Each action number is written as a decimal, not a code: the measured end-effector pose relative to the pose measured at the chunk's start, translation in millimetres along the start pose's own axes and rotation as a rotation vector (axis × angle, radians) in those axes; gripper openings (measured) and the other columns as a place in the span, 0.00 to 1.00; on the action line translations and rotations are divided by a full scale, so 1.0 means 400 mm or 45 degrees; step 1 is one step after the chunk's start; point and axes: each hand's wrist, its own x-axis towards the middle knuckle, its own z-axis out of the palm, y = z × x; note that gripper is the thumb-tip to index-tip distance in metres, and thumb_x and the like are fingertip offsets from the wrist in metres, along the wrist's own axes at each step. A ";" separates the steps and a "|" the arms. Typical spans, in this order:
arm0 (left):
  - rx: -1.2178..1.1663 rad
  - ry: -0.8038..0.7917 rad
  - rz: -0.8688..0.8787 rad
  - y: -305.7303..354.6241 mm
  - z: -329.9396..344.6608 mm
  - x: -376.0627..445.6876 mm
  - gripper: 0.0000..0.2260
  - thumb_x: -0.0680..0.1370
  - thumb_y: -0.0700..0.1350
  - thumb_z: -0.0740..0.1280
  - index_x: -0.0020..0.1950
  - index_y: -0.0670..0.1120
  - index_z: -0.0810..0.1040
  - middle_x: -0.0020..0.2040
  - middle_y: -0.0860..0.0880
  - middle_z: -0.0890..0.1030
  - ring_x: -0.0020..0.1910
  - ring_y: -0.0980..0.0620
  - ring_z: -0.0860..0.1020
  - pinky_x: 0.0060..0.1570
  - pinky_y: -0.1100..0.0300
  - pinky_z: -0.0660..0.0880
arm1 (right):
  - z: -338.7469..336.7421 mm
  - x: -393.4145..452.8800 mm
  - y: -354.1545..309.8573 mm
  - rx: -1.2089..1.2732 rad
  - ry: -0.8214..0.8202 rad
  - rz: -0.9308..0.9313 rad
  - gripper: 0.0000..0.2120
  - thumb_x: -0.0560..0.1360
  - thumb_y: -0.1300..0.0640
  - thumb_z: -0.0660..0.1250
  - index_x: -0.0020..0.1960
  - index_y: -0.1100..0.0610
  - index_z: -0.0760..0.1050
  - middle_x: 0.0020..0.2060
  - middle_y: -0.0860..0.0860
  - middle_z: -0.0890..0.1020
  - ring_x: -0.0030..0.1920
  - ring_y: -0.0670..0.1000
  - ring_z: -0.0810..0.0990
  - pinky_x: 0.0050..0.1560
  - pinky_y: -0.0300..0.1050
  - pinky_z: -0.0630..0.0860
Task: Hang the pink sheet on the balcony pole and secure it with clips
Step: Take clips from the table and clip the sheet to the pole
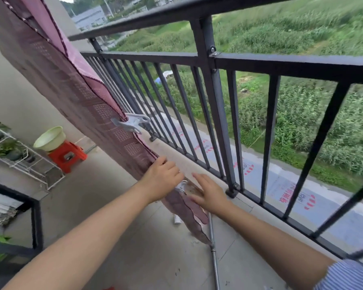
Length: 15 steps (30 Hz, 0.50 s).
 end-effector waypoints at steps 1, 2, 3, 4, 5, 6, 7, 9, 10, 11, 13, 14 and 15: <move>-0.027 -0.014 0.004 0.012 0.009 0.009 0.09 0.65 0.36 0.60 0.31 0.49 0.75 0.25 0.51 0.74 0.28 0.50 0.75 0.39 0.58 0.61 | -0.014 -0.011 0.013 -0.034 0.026 0.035 0.28 0.70 0.51 0.66 0.66 0.62 0.65 0.62 0.59 0.72 0.63 0.56 0.70 0.63 0.45 0.65; -0.068 -0.034 0.025 0.028 0.018 0.021 0.05 0.65 0.39 0.63 0.32 0.48 0.76 0.27 0.51 0.76 0.29 0.49 0.76 0.40 0.57 0.63 | -0.030 -0.027 0.031 -0.085 0.060 0.093 0.26 0.71 0.52 0.65 0.65 0.62 0.66 0.62 0.59 0.72 0.63 0.56 0.70 0.63 0.44 0.64; -0.119 -0.114 0.043 0.044 0.029 0.036 0.01 0.64 0.42 0.66 0.33 0.48 0.76 0.29 0.51 0.78 0.31 0.49 0.77 0.41 0.56 0.66 | -0.048 -0.045 0.046 -0.144 0.105 0.152 0.24 0.72 0.53 0.64 0.64 0.63 0.66 0.62 0.60 0.72 0.63 0.56 0.70 0.63 0.44 0.63; -0.164 -0.169 0.034 0.063 0.035 0.058 0.03 0.63 0.47 0.69 0.34 0.49 0.78 0.31 0.50 0.80 0.34 0.49 0.79 0.42 0.55 0.70 | -0.064 -0.066 0.067 -0.197 0.152 0.226 0.22 0.73 0.55 0.64 0.63 0.64 0.67 0.61 0.61 0.73 0.62 0.58 0.70 0.64 0.46 0.63; -0.190 -0.217 0.045 0.085 0.035 0.083 0.08 0.62 0.51 0.72 0.37 0.49 0.80 0.35 0.50 0.82 0.38 0.49 0.81 0.44 0.56 0.74 | -0.082 -0.090 0.086 -0.265 0.199 0.295 0.20 0.74 0.55 0.62 0.62 0.65 0.68 0.60 0.63 0.73 0.62 0.60 0.70 0.65 0.48 0.63; -0.216 -0.230 0.027 0.104 0.032 0.103 0.13 0.62 0.55 0.73 0.41 0.49 0.81 0.40 0.49 0.84 0.43 0.49 0.82 0.47 0.55 0.76 | -0.099 -0.113 0.104 -0.341 0.235 0.373 0.21 0.74 0.52 0.58 0.62 0.65 0.69 0.60 0.64 0.73 0.62 0.62 0.70 0.65 0.52 0.63; -0.279 -0.259 0.031 0.133 0.028 0.127 0.17 0.65 0.56 0.71 0.48 0.48 0.80 0.48 0.46 0.83 0.50 0.47 0.80 0.53 0.53 0.75 | -0.117 -0.150 0.118 -0.436 0.275 0.469 0.24 0.75 0.48 0.54 0.63 0.65 0.67 0.62 0.64 0.72 0.64 0.62 0.68 0.65 0.55 0.64; -0.471 -0.323 0.093 0.203 0.020 0.175 0.18 0.75 0.51 0.62 0.62 0.44 0.71 0.63 0.41 0.74 0.64 0.41 0.70 0.64 0.47 0.65 | -0.149 -0.240 0.135 -0.608 0.335 0.722 0.26 0.76 0.45 0.50 0.68 0.61 0.61 0.69 0.61 0.64 0.69 0.61 0.60 0.68 0.58 0.59; -0.546 -0.328 0.124 0.240 0.004 0.197 0.18 0.77 0.49 0.58 0.65 0.44 0.67 0.66 0.39 0.70 0.67 0.40 0.66 0.66 0.45 0.61 | -0.162 -0.297 0.139 -0.673 0.354 0.852 0.26 0.77 0.45 0.51 0.70 0.59 0.58 0.71 0.58 0.60 0.71 0.59 0.56 0.69 0.59 0.56; -0.561 -0.325 0.154 0.272 -0.015 0.215 0.18 0.78 0.48 0.57 0.67 0.44 0.65 0.69 0.39 0.66 0.69 0.39 0.63 0.67 0.43 0.59 | -0.172 -0.352 0.132 -0.715 0.387 0.956 0.26 0.77 0.45 0.52 0.70 0.58 0.56 0.72 0.57 0.57 0.72 0.59 0.53 0.69 0.60 0.54; -0.591 -0.264 0.293 0.357 -0.076 0.242 0.20 0.79 0.48 0.56 0.70 0.44 0.60 0.73 0.38 0.60 0.72 0.37 0.57 0.69 0.42 0.55 | -0.173 -0.497 0.091 -0.796 0.537 1.177 0.28 0.76 0.45 0.55 0.71 0.57 0.55 0.72 0.58 0.56 0.72 0.60 0.52 0.68 0.61 0.53; -0.614 -0.214 0.380 0.410 -0.107 0.253 0.21 0.79 0.48 0.56 0.71 0.44 0.59 0.74 0.39 0.58 0.73 0.37 0.55 0.69 0.42 0.54 | -0.168 -0.580 0.065 -0.845 0.591 1.292 0.29 0.75 0.45 0.55 0.71 0.57 0.54 0.72 0.59 0.55 0.72 0.60 0.52 0.68 0.61 0.53; -0.630 -0.137 0.457 0.461 -0.147 0.257 0.22 0.79 0.49 0.56 0.71 0.44 0.60 0.74 0.39 0.58 0.73 0.37 0.55 0.69 0.42 0.55 | -0.160 -0.664 0.034 -0.886 0.604 1.416 0.29 0.75 0.44 0.55 0.71 0.57 0.54 0.73 0.59 0.55 0.72 0.60 0.52 0.68 0.61 0.53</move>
